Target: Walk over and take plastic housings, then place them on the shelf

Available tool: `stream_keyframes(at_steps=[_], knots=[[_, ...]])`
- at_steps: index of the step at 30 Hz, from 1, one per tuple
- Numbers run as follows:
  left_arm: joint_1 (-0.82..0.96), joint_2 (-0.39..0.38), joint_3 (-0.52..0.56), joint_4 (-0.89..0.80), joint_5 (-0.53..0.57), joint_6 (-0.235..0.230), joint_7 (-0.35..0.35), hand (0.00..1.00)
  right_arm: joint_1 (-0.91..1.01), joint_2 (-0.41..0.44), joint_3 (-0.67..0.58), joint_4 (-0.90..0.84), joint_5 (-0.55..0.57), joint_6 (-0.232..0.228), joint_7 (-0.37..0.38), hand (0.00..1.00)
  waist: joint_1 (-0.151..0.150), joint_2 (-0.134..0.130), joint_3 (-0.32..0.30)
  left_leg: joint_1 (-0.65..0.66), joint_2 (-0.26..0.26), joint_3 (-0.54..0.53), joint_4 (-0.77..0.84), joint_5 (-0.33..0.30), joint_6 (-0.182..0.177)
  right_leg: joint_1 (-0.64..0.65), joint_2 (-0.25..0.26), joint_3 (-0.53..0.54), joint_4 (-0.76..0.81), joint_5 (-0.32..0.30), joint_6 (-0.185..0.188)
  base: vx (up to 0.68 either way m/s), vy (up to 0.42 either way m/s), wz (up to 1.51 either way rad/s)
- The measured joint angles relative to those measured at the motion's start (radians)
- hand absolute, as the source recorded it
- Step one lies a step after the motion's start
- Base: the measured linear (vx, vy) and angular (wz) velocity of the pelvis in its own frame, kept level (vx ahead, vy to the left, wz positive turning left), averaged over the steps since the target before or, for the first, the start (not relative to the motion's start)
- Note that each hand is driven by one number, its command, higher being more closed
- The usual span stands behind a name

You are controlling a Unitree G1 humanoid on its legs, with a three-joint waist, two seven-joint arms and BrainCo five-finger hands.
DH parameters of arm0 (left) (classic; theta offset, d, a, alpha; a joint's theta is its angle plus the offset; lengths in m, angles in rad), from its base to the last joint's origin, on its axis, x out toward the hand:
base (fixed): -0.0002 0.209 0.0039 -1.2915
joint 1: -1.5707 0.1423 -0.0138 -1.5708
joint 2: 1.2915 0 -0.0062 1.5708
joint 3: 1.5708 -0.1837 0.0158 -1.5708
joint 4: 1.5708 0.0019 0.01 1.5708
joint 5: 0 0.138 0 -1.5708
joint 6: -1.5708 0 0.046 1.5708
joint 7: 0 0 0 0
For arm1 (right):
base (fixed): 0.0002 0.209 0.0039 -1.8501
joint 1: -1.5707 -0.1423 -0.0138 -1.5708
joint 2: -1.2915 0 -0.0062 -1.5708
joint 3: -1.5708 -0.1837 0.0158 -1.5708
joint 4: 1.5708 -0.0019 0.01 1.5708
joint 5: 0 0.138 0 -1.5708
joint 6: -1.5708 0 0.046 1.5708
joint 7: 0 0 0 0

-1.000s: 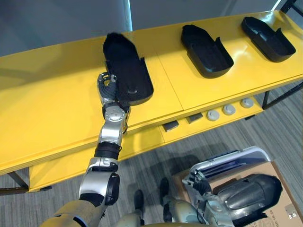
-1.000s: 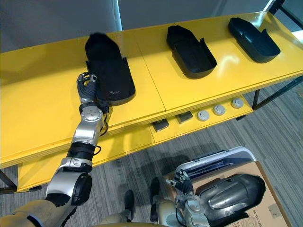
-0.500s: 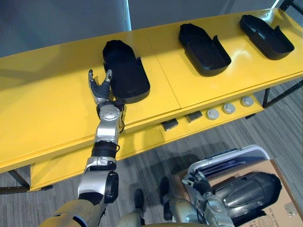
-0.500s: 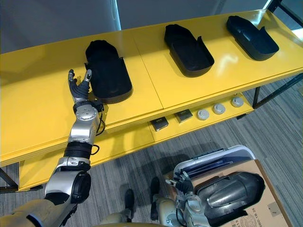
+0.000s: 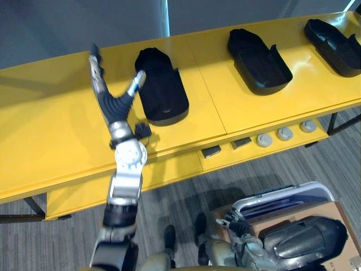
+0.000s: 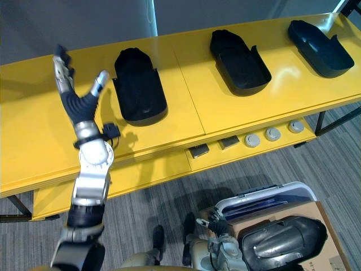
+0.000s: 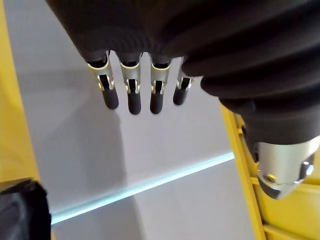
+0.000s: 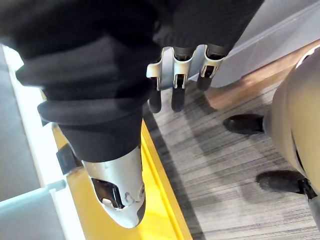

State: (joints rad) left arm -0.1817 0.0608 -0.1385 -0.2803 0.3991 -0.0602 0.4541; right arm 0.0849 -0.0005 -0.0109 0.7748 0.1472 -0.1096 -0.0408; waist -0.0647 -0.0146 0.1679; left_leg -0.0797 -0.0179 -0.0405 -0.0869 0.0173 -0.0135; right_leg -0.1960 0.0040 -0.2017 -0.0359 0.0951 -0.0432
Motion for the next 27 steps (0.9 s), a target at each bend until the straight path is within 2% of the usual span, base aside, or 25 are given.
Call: stream_keyframes(at_steps=[5, 12, 18, 27], knots=[[0.051, 0.0, -0.071, 0.021, 0.048, -0.028, -0.084, 1.0, -0.002, -0.004, 0.021, 0.019, -0.001, 0.0, 0.0, 0.0, 0.0, 0.003, -0.002, -0.003, 0.001, 0.013, 0.012, -0.008, 0.003, 0.0, 0.002, 0.012, -0.003, 0.001, 0.002, 0.02, 0.049, -0.08], [0.042, 0.003, -0.144, 0.216, 0.086, -0.031, -0.149, 1.0, -0.012, -0.006, 0.031, 0.024, -0.002, 0.003, 0.0, 0.0, -0.002, 0.009, -0.007, -0.012, 0.003, 0.02, 0.034, -0.018, 0.001, 0.0, 0.005, 0.016, -0.004, 0.001, 0.004, 0.03, 0.032, -0.03], [0.017, 0.005, -0.168, 0.327, 0.123, -0.006, -0.145, 1.0, -0.028, -0.007, 0.037, 0.024, -0.002, 0.004, -0.001, 0.0, -0.004, 0.016, -0.018, -0.018, 0.003, 0.042, 0.035, -0.018, 0.001, 0.0, 0.007, 0.037, -0.031, 0.023, 0.031, 0.0, 0.046, -0.09], [-0.092, 0.01, -0.139, 0.417, 0.164, 0.027, -0.119, 1.0, -0.046, -0.007, 0.039, 0.022, -0.002, 0.008, -0.001, 0.0, -0.02, 0.014, -0.021, -0.033, 0.003, 0.046, 0.034, -0.021, -0.003, -0.004, 0.011, 0.039, -0.062, 0.04, 0.023, -0.01, 0.009, -0.01]])
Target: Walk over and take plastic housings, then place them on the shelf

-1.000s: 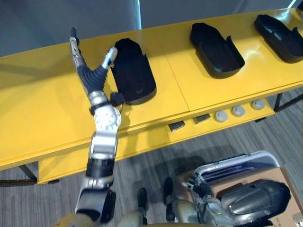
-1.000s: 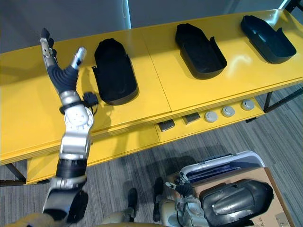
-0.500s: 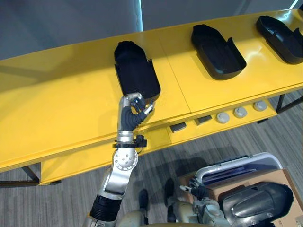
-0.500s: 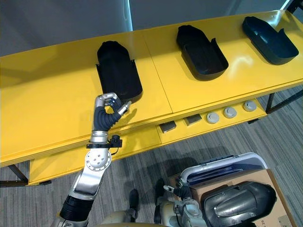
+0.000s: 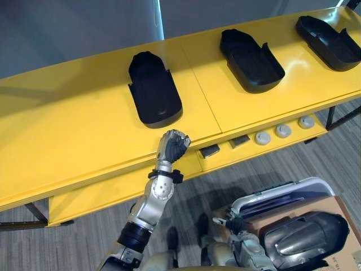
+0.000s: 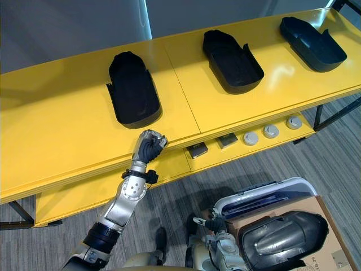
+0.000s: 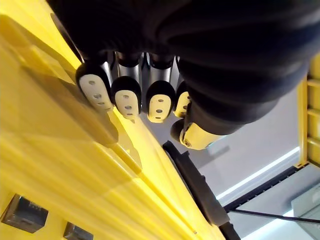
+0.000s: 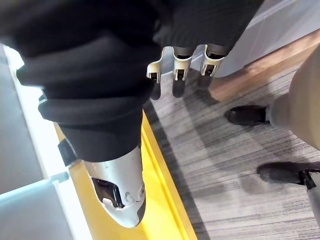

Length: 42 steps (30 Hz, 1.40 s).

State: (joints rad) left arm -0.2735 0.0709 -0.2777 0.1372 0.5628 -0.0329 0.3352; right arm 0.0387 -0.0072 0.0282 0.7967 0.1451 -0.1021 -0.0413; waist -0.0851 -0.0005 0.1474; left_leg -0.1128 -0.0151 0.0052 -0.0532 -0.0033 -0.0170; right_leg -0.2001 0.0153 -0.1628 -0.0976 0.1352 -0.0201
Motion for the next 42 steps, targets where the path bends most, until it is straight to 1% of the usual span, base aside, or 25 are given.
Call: stream_keyframes(at_steps=[3, 4, 7, 9, 13, 18, 24, 26, 28, 29, 31, 33, 34, 36, 37, 39, 40, 42], knots=[[-0.044, -0.008, 0.025, 0.034, 0.0, 0.016, 0.017, 1.0, -0.012, 0.001, 0.0, -0.001, 0.0, 0.001, 0.0, 0.0, -0.011, -0.002, -0.001, -0.006, 0.0, 0.003, -0.001, 0.0, 0.0, -0.008, 0.0, 0.002, 0.0, 0.0, 0.0, 0.01, 0.036, -0.02], [-0.063, -0.009, 0.036, 0.044, 0.0, 0.024, 0.018, 1.0, -0.011, 0.002, 0.0, -0.006, 0.0, 0.001, 0.001, 0.0, -0.011, -0.002, -0.001, -0.011, 0.0, 0.004, -0.001, 0.0, 0.001, -0.012, 0.0, 0.003, 0.0, 0.002, -0.002, 0.01, 0.041, -0.04], [-0.09, -0.007, 0.058, 0.064, -0.001, 0.029, 0.024, 1.0, -0.011, 0.002, 0.0, -0.008, 0.0, 0.002, 0.002, 0.0, -0.013, -0.002, -0.001, -0.013, 0.0, 0.004, -0.003, 0.002, 0.003, -0.016, 0.0, 0.003, 0.0, 0.004, -0.002, 0.02, 0.039, -0.01], [-0.12, -0.011, 0.075, 0.083, -0.002, 0.047, 0.038, 1.0, -0.011, 0.001, 0.0, -0.009, 0.0, 0.002, 0.001, 0.0, -0.013, -0.003, -0.002, -0.013, 0.0, 0.005, -0.008, -0.001, 0.0, -0.018, 0.0, 0.004, 0.0, 0.002, 0.0, 0.04, 0.05, -0.01], [-0.165, -0.009, 0.118, 0.11, -0.012, 0.064, 0.046, 1.0, -0.01, 0.001, -0.002, -0.01, 0.0, 0.002, 0.001, 0.0, -0.014, -0.004, -0.002, -0.011, 0.0, 0.01, -0.013, 0.002, 0.003, -0.022, 0.0, 0.01, 0.004, 0.0, 0.003, 0.03, 0.048, -0.04], [-0.181, -0.007, 0.148, 0.113, -0.044, 0.069, 0.059, 1.0, -0.006, 0.002, -0.006, -0.027, 0.0, 0.003, 0.003, 0.0, -0.015, -0.006, -0.003, -0.01, -0.002, 0.021, -0.017, 0.003, 0.005, -0.031, 0.0, 0.027, 0.011, -0.001, 0.004, 0.03, 0.046, -0.09], [-0.18, -0.008, 0.161, 0.118, -0.061, 0.072, 0.059, 1.0, 0.002, 0.013, -0.014, -0.027, 0.0, 0.003, 0.003, 0.0, -0.014, -0.03, -0.018, -0.008, -0.002, 0.018, -0.018, 0.003, 0.005, -0.03, -0.001, 0.027, 0.014, -0.001, 0.004, 0.01, 0.03, 0.01], [-0.17, -0.015, 0.15, 0.1, -0.082, 0.071, 0.058, 1.0, 0.004, 0.013, -0.018, -0.027, 0.0, 0.003, 0.003, 0.0, -0.014, -0.03, -0.018, -0.004, -0.003, 0.015, -0.021, 0.003, 0.005, -0.029, -0.002, 0.026, 0.016, -0.001, 0.003, 0.0, 0.033, 0.01], [-0.122, -0.017, 0.128, -0.021, -0.09, 0.065, 0.057, 1.0, 0.009, 0.014, -0.02, -0.026, 0.0, 0.003, 0.003, 0.0, -0.012, -0.03, -0.018, 0.006, -0.003, 0.006, -0.036, 0.004, 0.005, -0.025, -0.001, 0.024, 0.016, -0.003, 0.002, 0.02, 0.041, 0.04], [-0.113, -0.017, 0.118, -0.05, -0.09, 0.064, 0.057, 1.0, 0.011, 0.013, -0.02, -0.025, 0.001, 0.003, 0.002, 0.0, -0.012, -0.03, -0.018, 0.007, -0.003, 0.003, -0.036, 0.004, 0.005, -0.023, -0.001, 0.022, 0.016, -0.004, 0.002, 0.04, 0.043, 0.16], [-0.06, -0.016, 0.076, -0.232, -0.093, 0.028, 0.049, 1.0, 0.019, 0.015, -0.021, -0.019, 0.001, 0.003, 0.0, 0.0, -0.011, -0.03, -0.018, 0.02, -0.003, -0.016, -0.037, 0.004, 0.006, -0.003, -0.003, 0.003, 0.016, -0.013, -0.002, 0.04, 0.036, 0.23], [-0.041, -0.013, 0.073, -0.33, -0.113, -0.004, 0.037, 1.0, 0.016, 0.015, -0.021, -0.004, 0.001, 0.002, 0.0, 0.0, -0.008, -0.029, -0.018, 0.031, -0.003, -0.028, -0.036, 0.004, 0.006, 0.013, -0.004, -0.006, 0.016, -0.02, -0.004, 0.05, 0.041, 0.21], [-0.017, -0.007, 0.089, -0.442, -0.134, -0.037, 0.037, 1.0, 0.012, 0.015, -0.02, 0.012, 0.001, 0.002, -0.001, 0.0, -0.004, -0.029, -0.018, 0.04, -0.002, -0.033, -0.035, 0.004, 0.006, 0.024, -0.004, -0.015, 0.016, -0.026, -0.002, 0.05, 0.04, 0.18], [0.014, -0.004, 0.132, -0.547, -0.165, -0.072, 0.038, 1.0, 0.015, 0.01, -0.02, 0.015, 0.0, 0.002, -0.001, 0.0, 0.009, -0.024, -0.021, 0.043, -0.001, -0.037, -0.034, 0.004, 0.005, 0.03, -0.004, -0.022, 0.016, -0.029, -0.004, 0.05, 0.039, 0.13], [0.044, -0.002, 0.19, -0.614, -0.194, -0.1, 0.04, 1.0, 0.016, 0.006, -0.02, 0.017, 0.0, 0.003, -0.001, 0.0, 0.02, -0.022, -0.022, 0.048, -0.001, -0.041, -0.034, 0.004, 0.005, 0.037, -0.004, -0.027, 0.015, -0.031, -0.007, 0.05, 0.038, 0.15], [0.095, 0.015, 0.319, -0.666, -0.296, -0.145, 0.045, 1.0, 0.016, -0.002, -0.021, 0.026, 0.0, 0.003, -0.001, 0.0, 0.032, -0.017, -0.03, 0.057, -0.001, -0.057, -0.034, 0.004, 0.005, 0.052, -0.005, -0.041, 0.015, -0.038, -0.011, 0.05, 0.038, 0.23], [0.128, 0.021, 0.424, -0.665, -0.406, -0.175, 0.049, 1.0, 0.012, -0.006, -0.026, 0.041, 0.0, 0.003, -0.001, 0.0, 0.043, -0.015, -0.032, 0.061, 0.0, -0.066, -0.033, 0.003, 0.005, 0.069, -0.005, -0.054, 0.014, -0.042, -0.013, 0.04, 0.03, 0.32], [0.196, 0.01, 0.61, -0.661, -0.557, -0.21, 0.084, 1.0, 0.007, -0.006, -0.042, 0.054, -0.001, 0.011, -0.001, 0.0, 0.055, -0.015, -0.039, 0.068, 0.001, -0.087, -0.033, 0.003, 0.004, 0.085, -0.006, -0.076, 0.013, -0.048, -0.013, 0.03, 0.036, 0.36]])
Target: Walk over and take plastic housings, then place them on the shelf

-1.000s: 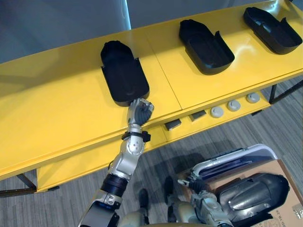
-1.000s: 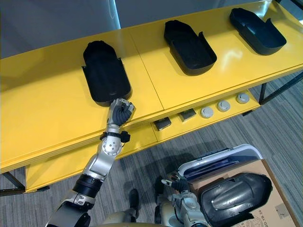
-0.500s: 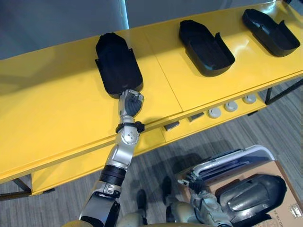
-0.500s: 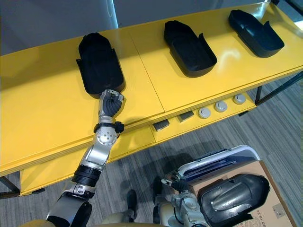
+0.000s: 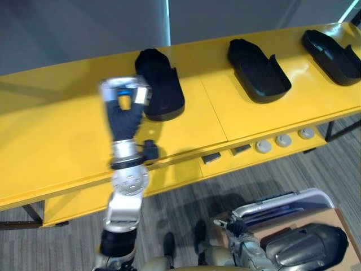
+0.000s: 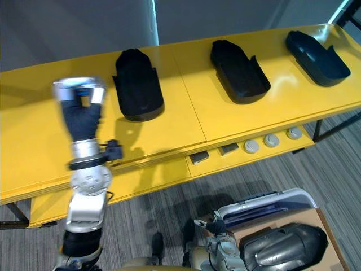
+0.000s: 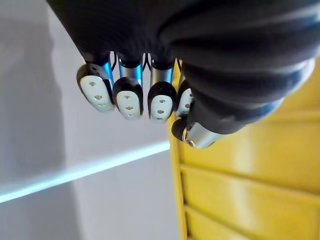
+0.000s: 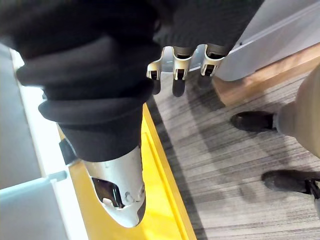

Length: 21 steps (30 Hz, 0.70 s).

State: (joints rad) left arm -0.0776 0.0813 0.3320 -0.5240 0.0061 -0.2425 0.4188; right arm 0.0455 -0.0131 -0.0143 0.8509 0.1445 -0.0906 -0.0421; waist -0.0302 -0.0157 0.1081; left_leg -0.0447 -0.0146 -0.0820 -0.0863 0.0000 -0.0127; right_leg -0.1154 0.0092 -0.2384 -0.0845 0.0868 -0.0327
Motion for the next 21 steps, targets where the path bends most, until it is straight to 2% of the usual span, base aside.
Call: stream_keyframes(at_steps=[1, 3, 4, 6, 7, 8, 9, 10, 11, 13, 15, 19, 21], knots=[[0.048, -0.007, 0.094, 0.018, -0.054, -0.012, 0.021, 1.0, 0.0, -0.001, -0.016, 0.0, 0.0, 0.004, 0.0, 0.0, 0.018, 0.0, 0.0, 0.005, 0.0, -0.005, 0.0, 0.0, 0.0, 0.009, -0.001, -0.005, -0.003, -0.001, 0.0, 0.02, 0.039, 0.24], [0.131, -0.024, 0.192, 0.07, -0.12, -0.02, 0.048, 1.0, 0.0, -0.009, -0.032, 0.0, -0.01, 0.012, -0.002, 0.0, 0.047, 0.0, -0.001, 0.009, -0.003, -0.016, 0.001, -0.002, -0.003, 0.02, -0.004, -0.012, -0.007, -0.001, 0.0, 0.01, 0.048, 0.19], [0.172, -0.042, 0.234, 0.107, -0.136, -0.02, 0.055, 1.0, -0.001, -0.013, -0.041, 0.0, -0.018, 0.014, -0.002, 0.0, 0.051, 0.0, -0.002, 0.009, -0.004, -0.026, 0.001, -0.002, -0.003, 0.023, -0.006, -0.02, -0.007, -0.002, 0.002, 0.01, 0.048, 0.28], [0.255, -0.078, 0.287, 0.188, -0.183, -0.008, 0.067, 1.0, -0.003, -0.013, -0.059, -0.007, -0.033, 0.02, -0.003, 0.0, 0.062, -0.003, -0.016, 0.006, -0.006, -0.045, 0.0, -0.003, -0.005, 0.027, -0.009, -0.036, -0.005, -0.006, 0.007, 0.01, 0.048, 0.31], [0.301, -0.099, 0.299, 0.251, -0.196, 0.015, 0.064, 1.0, 0.002, -0.013, -0.059, -0.02, -0.04, 0.024, -0.002, 0.0, 0.078, -0.004, -0.026, 0.009, -0.006, -0.048, 0.002, -0.004, -0.004, 0.034, -0.011, -0.036, -0.004, -0.007, 0.009, 0.02, 0.059, 0.29], [0.324, -0.109, 0.3, 0.285, -0.199, 0.025, 0.062, 1.0, 0.001, -0.012, -0.06, -0.027, -0.042, 0.026, -0.002, 0.0, 0.081, -0.004, -0.028, 0.013, -0.007, -0.052, 0.005, -0.006, -0.003, 0.043, -0.014, -0.037, -0.003, -0.009, 0.011, 0.03, 0.066, 0.25], [0.369, -0.132, 0.308, 0.351, -0.208, 0.048, 0.05, 0.0, 0.003, -0.005, -0.064, -0.063, -0.048, 0.03, -0.001, 0.0, 0.084, -0.006, -0.03, 0.028, -0.007, -0.05, 0.006, -0.012, 0.006, 0.054, -0.018, -0.042, 0.01, -0.025, 0.011, 0.01, 0.069, 0.22], [0.403, -0.155, 0.316, 0.42, -0.224, 0.08, 0.024, 0.0, 0.004, 0.005, -0.064, -0.099, -0.06, 0.032, 0.001, 0.0, 0.086, -0.006, -0.032, 0.03, -0.005, -0.036, 0.022, -0.026, 0.014, 0.055, -0.024, -0.047, 0.034, -0.04, 0.014, 0.0, 0.064, 0.17], [0.411, -0.163, 0.316, 0.461, -0.233, 0.09, 0.014, 0.0, 0.004, 0.008, -0.061, -0.116, -0.064, 0.032, 0.001, 0.0, 0.088, -0.007, -0.032, 0.029, -0.001, -0.016, 0.035, -0.033, 0.02, 0.055, -0.025, -0.049, 0.046, -0.048, 0.015, -0.03, 0.048, 0.11], [0.414, -0.164, 0.306, 0.653, -0.241, 0.132, -0.041, 0.0, 0.007, 0.008, -0.014, -0.161, -0.077, 0.039, 0.005, 0.0, 0.102, -0.013, -0.036, 0.019, 0.013, 0.053, 0.093, -0.063, 0.018, 0.056, -0.031, -0.05, 0.085, -0.072, 0.017, -0.02, 0.032, -0.01], [0.414, -0.163, 0.291, 0.799, -0.256, 0.156, -0.086, 0.0, 0.005, 0.013, 0.022, -0.187, -0.077, 0.042, 0.009, 0.0, 0.1, -0.012, -0.045, 0.01, 0.017, 0.067, 0.128, -0.086, 0.015, 0.054, -0.031, -0.045, 0.101, -0.086, 0.019, -0.01, 0.019, -0.14], [0.399, -0.151, 0.163, 1.058, -0.255, 0.181, -0.19, 0.0, 0.028, 0.017, 0.022, -0.198, -0.077, 0.042, 0.02, 0.0, 0.097, -0.017, -0.075, 0.016, 0.03, 0.108, 0.14, -0.089, 0.01, 0.06, -0.029, -0.032, 0.101, -0.089, 0.018, 0.04, 0.003, -0.1], [0.377, -0.148, 0.114, 1.113, -0.226, 0.181, -0.217, 0.0, 0.033, 0.015, 0.02, -0.197, -0.077, 0.042, 0.018, 0.0, 0.093, -0.014, -0.074, 0.019, 0.029, 0.108, 0.137, -0.087, 0.006, 0.06, -0.029, -0.032, 0.101, -0.089, 0.018, 0.03, 0.008, -0.03]])
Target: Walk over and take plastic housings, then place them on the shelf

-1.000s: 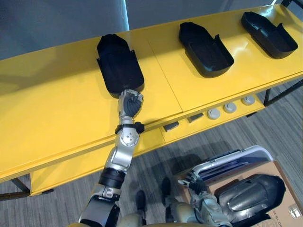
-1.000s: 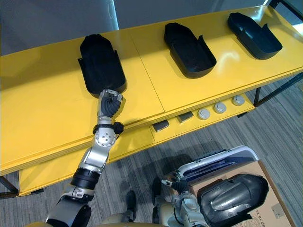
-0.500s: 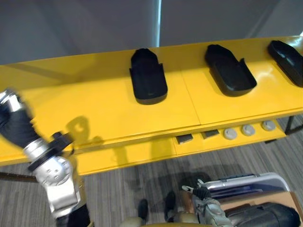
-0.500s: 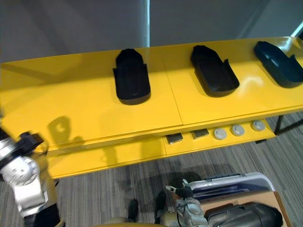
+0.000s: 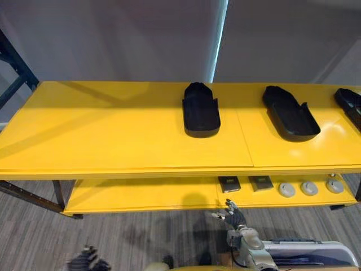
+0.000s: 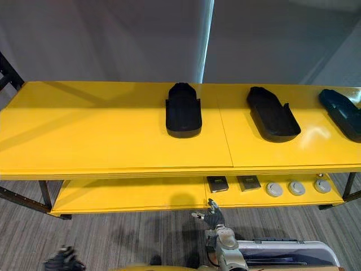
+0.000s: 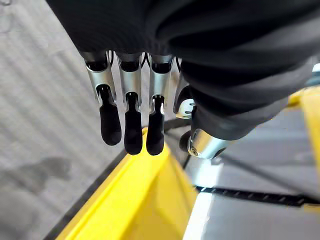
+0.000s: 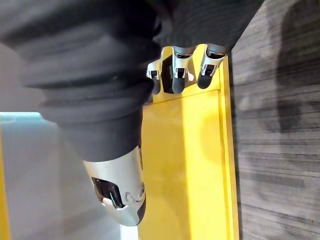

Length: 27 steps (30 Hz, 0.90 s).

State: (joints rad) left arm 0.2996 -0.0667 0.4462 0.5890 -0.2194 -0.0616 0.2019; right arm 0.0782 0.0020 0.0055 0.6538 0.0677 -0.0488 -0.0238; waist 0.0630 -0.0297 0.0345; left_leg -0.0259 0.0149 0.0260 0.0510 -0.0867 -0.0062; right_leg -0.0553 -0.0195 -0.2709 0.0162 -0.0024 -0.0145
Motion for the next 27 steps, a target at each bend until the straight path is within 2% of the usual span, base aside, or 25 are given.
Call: stream_keyframes(at_steps=[4, 7, 12, 15, 19, 20, 22, 23, 25, 27], knots=[[-0.051, 0.006, -0.074, 0.074, 0.077, -0.003, -0.023, 0.0, 0.001, -0.003, -0.01, 0.01, 0.0, -0.005, -0.008, 0.0, -0.005, 0.005, 0.0, 0.01, -0.001, -0.012, -0.006, 0.006, -0.009, 0.006, -0.001, -0.007, -0.002, 0.0, 0.0, 0.02, 0.006, 0.06], [-0.059, 0.022, -0.142, 0.118, 0.115, -0.008, -0.028, 0.0, -0.011, -0.001, -0.026, 0.039, -0.001, -0.015, -0.025, 0.0, -0.023, 0.012, 0.002, 0.027, -0.003, -0.026, -0.019, 0.013, -0.019, 0.024, -0.002, -0.018, -0.011, 0.0, 0.0, 0.0, 0.007, 0.13], [-0.061, 0.05, -0.222, 0.13, 0.157, -0.014, -0.025, 0.0, -0.01, -0.008, -0.042, 0.054, -0.021, -0.017, -0.042, 0.0, -0.027, 0.022, 0.009, 0.038, -0.004, -0.025, -0.048, 0.026, -0.038, 0.026, 0.0, -0.014, -0.026, 0.01, 0.006, -0.01, 0.002, 0.01], [-0.061, 0.058, -0.243, 0.13, 0.189, -0.015, -0.024, 0.0, -0.012, -0.009, -0.044, 0.068, -0.035, -0.02, -0.045, 0.0, -0.043, 0.022, 0.015, 0.04, -0.004, -0.021, -0.044, 0.026, -0.038, 0.033, 0.003, -0.009, -0.037, 0.016, 0.004, 0.0, 0.005, -0.03], [-0.069, 0.069, -0.258, 0.128, 0.2, -0.015, -0.019, 0.0, -0.04, -0.01, -0.038, 0.066, -0.063, -0.023, -0.066, 0.0, -0.045, 0.026, 0.064, -0.007, 0.019, 0.03, 0.102, -0.051, -0.027, 0.025, 0.024, 0.055, -0.023, 0.022, -0.003, -0.04, 0.007, -0.46], [-0.079, 0.066, -0.26, 0.128, 0.207, -0.016, -0.018, 0.0, -0.049, -0.013, -0.036, 0.063, -0.076, -0.023, -0.071, 0.0, -0.045, 0.029, 0.069, -0.041, 0.022, 0.014, 0.172, -0.078, -0.026, 0.002, 0.032, 0.083, -0.005, 0.022, -0.003, -0.06, -0.001, -0.7], [-0.098, 0.063, -0.267, 0.127, 0.214, -0.017, -0.007, 0.0, -0.064, -0.021, -0.035, 0.054, -0.081, -0.023, -0.083, 0.0, -0.042, 0.028, 0.075, -0.08, 0.014, -0.083, 0.241, -0.1, -0.036, -0.039, 0.038, 0.123, 0.028, 0.024, -0.005, -0.04, 0.006, -0.82], [-0.118, 0.057, -0.282, 0.126, 0.214, -0.02, -0.001, 0.0, -0.071, -0.021, -0.024, 0.02, -0.088, -0.024, -0.086, 0.0, -0.047, 0.034, 0.087, -0.092, 0.008, -0.145, 0.284, -0.13, -0.037, -0.065, 0.047, 0.159, 0.06, 0.024, -0.004, -0.05, 0.049, -0.71], [-0.141, 0.055, -0.299, 0.119, 0.214, -0.025, 0.0, 0.0, -0.073, -0.027, -0.023, -0.015, -0.1, -0.024, -0.087, 0.0, -0.049, 0.037, 0.094, -0.105, 0.006, -0.163, 0.319, -0.171, -0.027, -0.105, 0.059, 0.204, 0.1, 0.024, 0.0, -0.09, 0.091, -0.77], [-0.176, 0.05, -0.31, 0.103, 0.215, -0.028, 0.0, 0.0, -0.075, -0.024, -0.023, -0.041, -0.11, -0.022, -0.087, 0.0, -0.049, 0.024, 0.105, -0.126, 0.0, -0.126, 0.354, -0.189, -0.007, -0.14, 0.062, 0.252, 0.125, 0.036, 0.017, -0.16, 0.182, -0.93]])
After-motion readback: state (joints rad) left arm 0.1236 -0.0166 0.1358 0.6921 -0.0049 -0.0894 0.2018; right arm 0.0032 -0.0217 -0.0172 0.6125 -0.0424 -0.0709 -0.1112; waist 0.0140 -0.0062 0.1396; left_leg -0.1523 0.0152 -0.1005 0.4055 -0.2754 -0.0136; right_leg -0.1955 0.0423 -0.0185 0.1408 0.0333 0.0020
